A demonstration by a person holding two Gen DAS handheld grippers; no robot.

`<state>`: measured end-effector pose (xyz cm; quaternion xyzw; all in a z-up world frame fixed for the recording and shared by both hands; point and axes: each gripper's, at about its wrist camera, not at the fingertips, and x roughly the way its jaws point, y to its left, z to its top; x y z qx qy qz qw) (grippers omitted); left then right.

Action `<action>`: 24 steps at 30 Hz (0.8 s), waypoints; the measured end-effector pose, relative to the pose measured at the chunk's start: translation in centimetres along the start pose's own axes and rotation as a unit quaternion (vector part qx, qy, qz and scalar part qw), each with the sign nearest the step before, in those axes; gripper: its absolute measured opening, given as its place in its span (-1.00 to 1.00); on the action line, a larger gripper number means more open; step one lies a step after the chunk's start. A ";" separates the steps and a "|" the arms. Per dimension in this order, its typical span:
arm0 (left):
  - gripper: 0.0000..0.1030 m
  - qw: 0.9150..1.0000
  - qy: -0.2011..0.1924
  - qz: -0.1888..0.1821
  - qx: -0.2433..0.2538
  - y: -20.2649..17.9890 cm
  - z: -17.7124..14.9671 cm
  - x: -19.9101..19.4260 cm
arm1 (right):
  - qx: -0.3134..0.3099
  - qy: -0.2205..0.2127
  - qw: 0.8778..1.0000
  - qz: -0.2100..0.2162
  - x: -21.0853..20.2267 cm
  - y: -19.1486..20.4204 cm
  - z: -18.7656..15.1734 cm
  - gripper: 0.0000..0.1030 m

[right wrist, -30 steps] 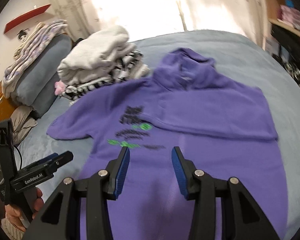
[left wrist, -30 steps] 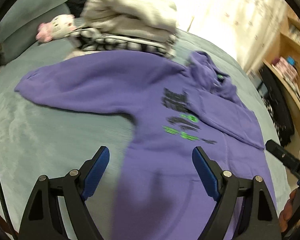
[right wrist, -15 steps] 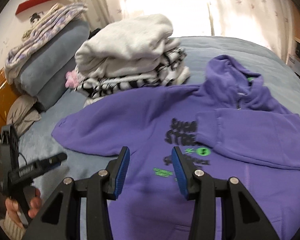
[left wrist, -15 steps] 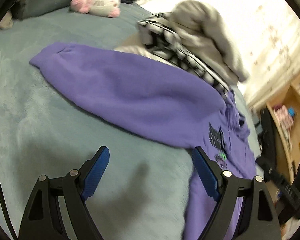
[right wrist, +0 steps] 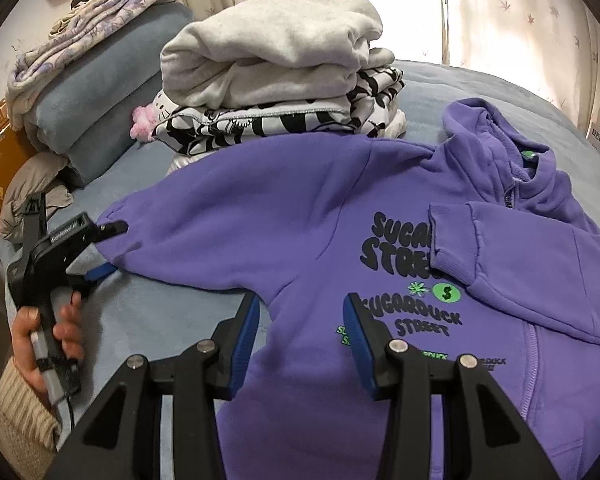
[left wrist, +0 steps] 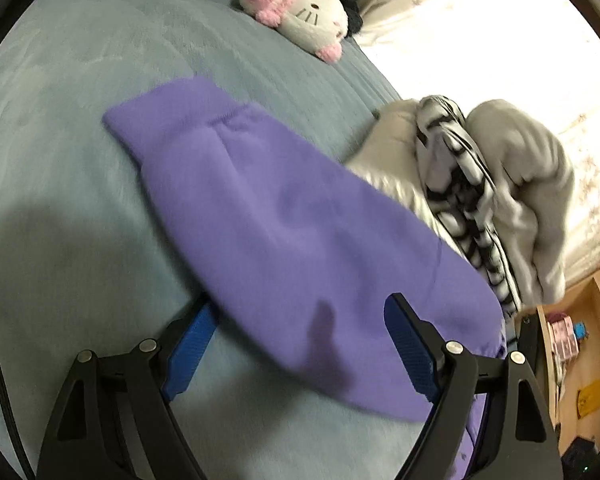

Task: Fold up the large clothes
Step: 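Grasp the other sleeve cuff with the left gripper, then fold the held sleeve across the hoodie front and release with the left gripper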

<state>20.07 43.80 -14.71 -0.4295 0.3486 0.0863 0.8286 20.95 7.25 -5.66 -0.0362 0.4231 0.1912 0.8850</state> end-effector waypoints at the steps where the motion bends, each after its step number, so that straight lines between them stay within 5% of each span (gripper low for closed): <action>1: 0.60 1.000 -0.002 0.000 0.002 0.1 0.5 0.4 | 0.003 0.001 1.000 0.001 0.2 0.0 0.0 -0.15; 4: 0.11 1.000 -0.019 0.018 0.003 0.5 1.2 1.1 | 0.010 0.003 1.000 0.003 0.5 -0.1 -0.3 -0.15; 6: -0.48 0.999 -0.028 0.029 -0.011 1.6 1.3 1.3 | 0.017 0.006 1.000 0.007 0.6 -0.4 -0.4 -0.15; 8: -0.73 0.999 -0.032 0.017 -0.039 2.8 1.5 1.2 | 0.028 0.009 1.000 0.012 0.4 -1.0 -0.7 -0.15; 11: -0.84 0.998 -0.033 0.021 -0.046 2.8 1.6 1.2 | 0.045 0.011 0.999 0.018 -0.2 -2.0 -1.2 -0.15; 15: -0.90 0.994 -0.061 0.084 0.023 -1.6 1.3 -0.2 | 0.065 0.001 0.998 0.022 -2.3 -3.9 -2.0 -0.15; 20: -0.90 0.984 -0.123 0.057 0.116 -10.5 0.3 -5.5 | 0.102 -0.030 0.994 0.016 -6.1 -7.9 -3.2 -0.15; 24: -0.90 0.961 -0.149 0.009 0.231 -20.9 -3.0 -8.7 | 0.144 -0.052 0.988 0.019 -9.0 -11.7 -4.5 -0.15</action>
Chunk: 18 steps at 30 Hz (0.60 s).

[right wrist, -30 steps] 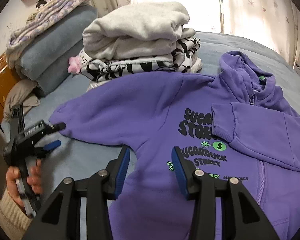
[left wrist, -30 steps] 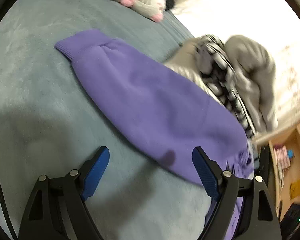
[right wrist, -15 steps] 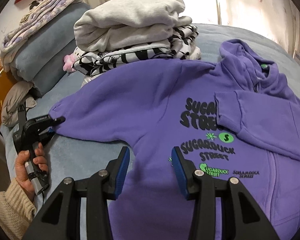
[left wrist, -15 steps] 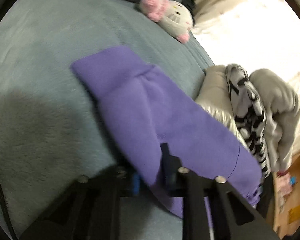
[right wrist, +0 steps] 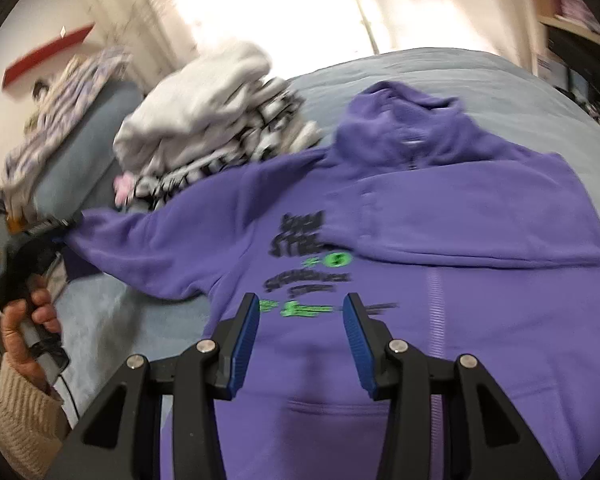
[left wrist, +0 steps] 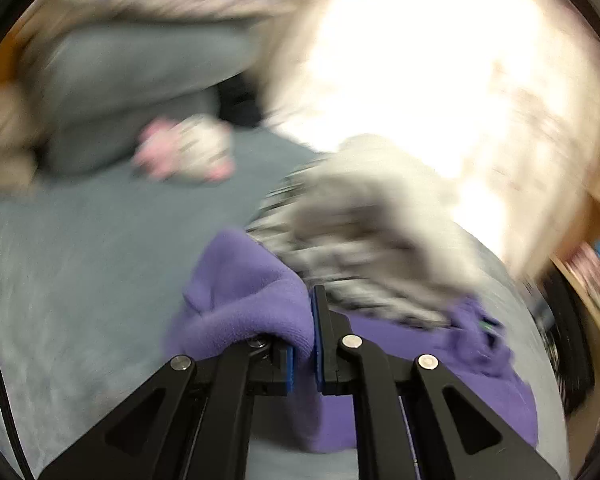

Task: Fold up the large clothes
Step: 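Fold the held sleeve across the hoodie front and release with the left gripper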

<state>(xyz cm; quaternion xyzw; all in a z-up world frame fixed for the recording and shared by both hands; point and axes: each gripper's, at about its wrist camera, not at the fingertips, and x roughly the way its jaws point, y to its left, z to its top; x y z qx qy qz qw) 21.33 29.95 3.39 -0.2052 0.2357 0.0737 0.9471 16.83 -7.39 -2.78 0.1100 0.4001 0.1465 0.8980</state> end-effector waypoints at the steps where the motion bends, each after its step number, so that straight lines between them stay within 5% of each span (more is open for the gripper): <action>1: -0.90 0.999 -0.007 -0.015 0.033 -3.3 0.3 -0.6 | 0.008 -0.007 1.000 0.000 -0.7 -0.8 0.0 -0.15; 6: -0.90 0.983 -0.004 -0.078 0.165 -17.5 -2.3 -0.7 | 0.042 -0.051 0.998 -0.013 -4.5 -5.2 0.2 -0.15; 10: -0.78 0.961 0.064 -0.116 0.242 -26.4 -8.9 3.0 | 0.072 -0.074 0.994 -0.035 -6.8 -9.4 0.2 -0.15; 13: -0.48 0.945 0.141 -0.141 0.260 -30.1 -14.6 6.3 | 0.110 -0.077 0.990 -0.047 -7.8 -12.9 -0.1 -0.15; 15: -0.01 0.933 0.184 -0.144 0.275 -31.6 -18.2 8.1 | 0.134 -0.078 0.987 -0.049 -8.3 -14.9 -0.4 -0.15; 18: 0.38 0.925 0.211 -0.142 0.284 -32.1 -21.3 9.1 | 0.150 -0.079 0.984 -0.052 -8.8 -16.9 -0.7 -0.15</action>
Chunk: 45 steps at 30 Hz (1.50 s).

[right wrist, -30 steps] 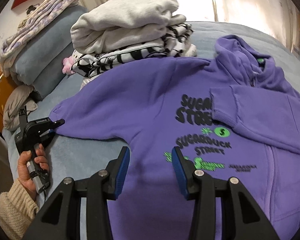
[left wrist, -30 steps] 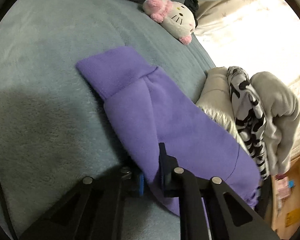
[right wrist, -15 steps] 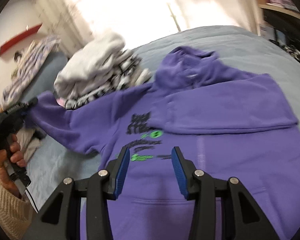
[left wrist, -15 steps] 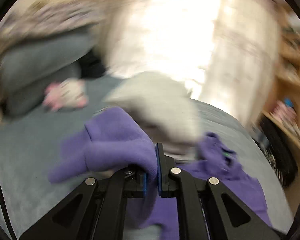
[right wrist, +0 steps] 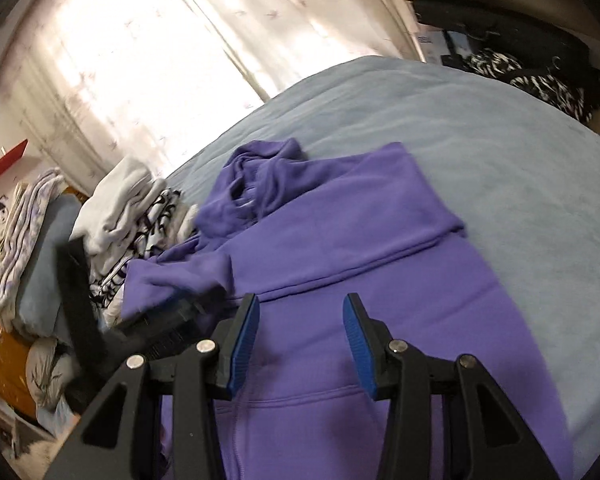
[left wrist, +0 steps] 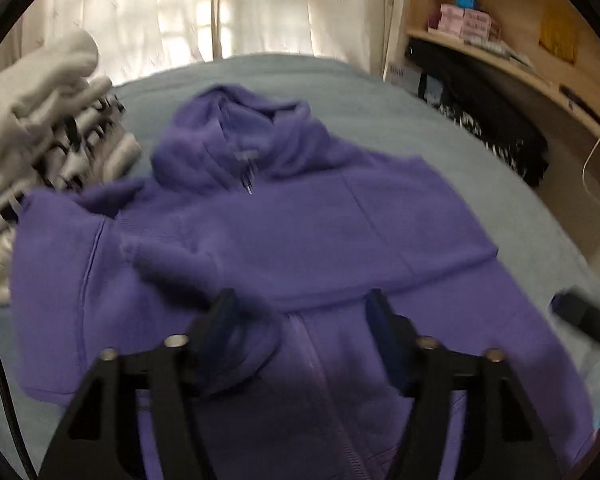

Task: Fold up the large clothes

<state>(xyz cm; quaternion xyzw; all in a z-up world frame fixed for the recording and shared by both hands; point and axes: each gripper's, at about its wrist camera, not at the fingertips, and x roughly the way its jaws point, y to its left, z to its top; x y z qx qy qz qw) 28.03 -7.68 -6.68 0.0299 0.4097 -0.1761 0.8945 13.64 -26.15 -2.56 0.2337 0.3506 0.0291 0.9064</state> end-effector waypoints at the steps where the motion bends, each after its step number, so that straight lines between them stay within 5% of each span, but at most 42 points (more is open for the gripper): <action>1: 0.42 1.000 0.005 0.001 0.004 -0.3 -0.4 0.3 | 0.000 0.000 1.000 0.000 0.0 -0.4 0.1 -0.15; 11: 0.69 0.998 0.000 -0.060 -0.035 2.7 -2.8 -5.3 | -0.025 0.028 0.999 0.028 1.4 0.8 -1.0 -0.15; 15: 0.70 0.995 -0.018 -0.056 -0.078 5.3 -4.4 -8.1 | -0.067 0.044 0.996 0.037 2.0 3.1 -1.5 -0.12; 19: 0.70 0.990 -0.039 -0.026 -0.136 8.2 -7.2 -10.5 | -0.114 0.054 0.991 0.044 2.6 6.0 -1.7 0.15; 28: 0.70 0.978 -0.041 0.005 -0.203 12.7 -11.6 -12.2 | -0.255 0.117 0.960 0.022 9.3 13.5 -1.5 0.22; 36: 0.70 0.973 -0.040 0.006 -0.227 14.3 -12.9 -12.8 | -0.326 0.167 0.929 -0.057 18.4 16.1 -2.8 0.21; 37: 0.70 0.974 -0.041 0.010 -0.224 14.4 -13.1 -12.9 | -0.333 0.166 0.926 -0.065 19.1 16.4 -2.8 0.00; 38: 0.70 0.974 -0.041 0.013 -0.221 14.3 -13.1 -12.9 | -0.341 0.166 0.923 -0.065 19.4 16.7 -2.8 -0.50; 41: 0.70 0.975 -0.041 0.019 -0.217 14.3 -13.2 -13.0 | -0.366 0.140 0.919 -0.047 18.3 18.2 -1.8 -0.72; 45: 0.70 0.974 -0.045 0.023 -0.221 14.4 -13.4 -13.1 | -0.268 0.047 0.962 0.024 12.3 16.2 3.8 -0.73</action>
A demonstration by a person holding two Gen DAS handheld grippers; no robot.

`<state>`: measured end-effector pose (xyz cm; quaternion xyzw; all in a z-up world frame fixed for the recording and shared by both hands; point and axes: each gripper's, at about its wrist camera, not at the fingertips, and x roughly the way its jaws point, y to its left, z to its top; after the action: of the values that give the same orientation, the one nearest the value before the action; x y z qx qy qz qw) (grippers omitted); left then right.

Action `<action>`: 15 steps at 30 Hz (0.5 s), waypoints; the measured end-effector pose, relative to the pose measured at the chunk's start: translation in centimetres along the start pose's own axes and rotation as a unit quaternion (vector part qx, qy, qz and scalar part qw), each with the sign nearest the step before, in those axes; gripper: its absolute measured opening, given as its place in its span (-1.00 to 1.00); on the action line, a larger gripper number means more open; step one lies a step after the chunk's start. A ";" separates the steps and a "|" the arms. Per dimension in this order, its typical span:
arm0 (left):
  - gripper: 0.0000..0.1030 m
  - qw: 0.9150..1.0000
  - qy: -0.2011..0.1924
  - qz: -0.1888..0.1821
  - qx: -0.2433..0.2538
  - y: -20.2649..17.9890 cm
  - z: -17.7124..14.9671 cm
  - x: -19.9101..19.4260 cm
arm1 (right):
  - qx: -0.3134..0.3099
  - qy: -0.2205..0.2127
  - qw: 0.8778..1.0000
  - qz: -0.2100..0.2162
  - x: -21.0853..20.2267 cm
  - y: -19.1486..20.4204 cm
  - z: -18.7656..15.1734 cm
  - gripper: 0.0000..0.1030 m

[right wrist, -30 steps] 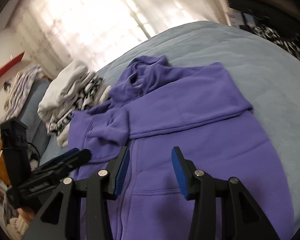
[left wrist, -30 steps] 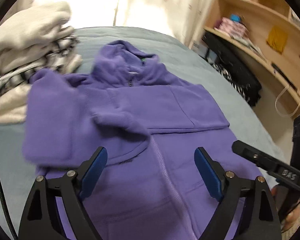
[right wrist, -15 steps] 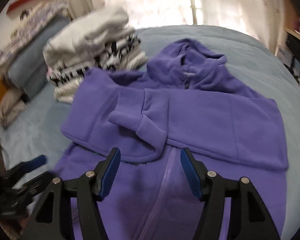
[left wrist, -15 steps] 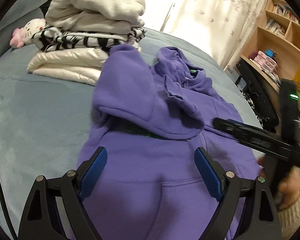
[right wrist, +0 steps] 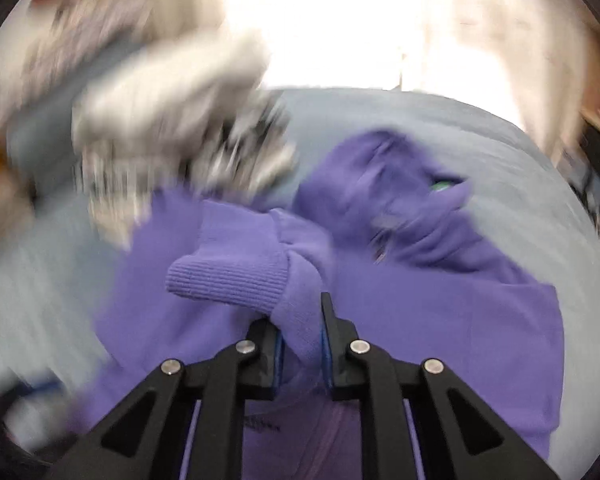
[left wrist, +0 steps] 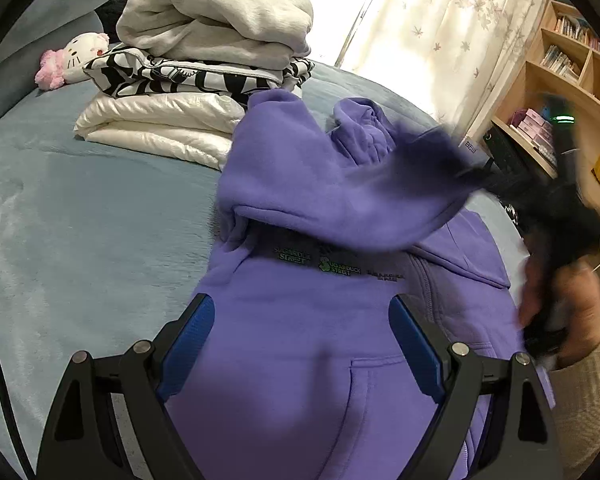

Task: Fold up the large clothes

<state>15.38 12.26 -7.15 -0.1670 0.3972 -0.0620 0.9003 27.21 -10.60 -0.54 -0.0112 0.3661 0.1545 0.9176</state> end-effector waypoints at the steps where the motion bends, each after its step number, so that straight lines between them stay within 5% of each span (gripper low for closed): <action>1: 0.70 1.000 0.000 0.000 -0.002 0.1 0.0 0.0 | 0.052 -0.019 0.998 0.006 -1.4 -2.4 0.2 -0.73; 4: 0.70 1.000 0.007 -0.005 -0.004 0.1 0.0 0.4 | 0.175 -0.017 0.984 -0.024 -2.5 -9.4 -1.6 -0.59; 5: 0.70 1.000 0.009 -0.006 -0.002 0.0 0.0 0.6 | 0.189 0.007 0.981 -0.035 -2.0 -11.1 -2.7 -0.21; 7: 0.70 1.000 0.011 -0.002 0.010 -0.3 0.3 0.9 | 0.197 0.097 0.974 -0.046 -0.1 -13.8 -5.4 0.12; 10: 0.70 0.999 0.008 0.012 0.042 -0.7 1.7 1.6 | 0.210 0.146 0.966 -0.029 0.2 -16.1 -8.6 0.12; 15: 0.70 0.997 0.016 0.040 0.064 0.2 6.0 4.8 | 0.254 0.124 0.959 -0.003 -1.1 -18.9 -9.2 0.12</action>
<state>22.99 12.77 -6.76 -0.0921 0.4131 -0.0542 0.9044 25.82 -30.11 -8.29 0.2017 0.5041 0.0511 0.8382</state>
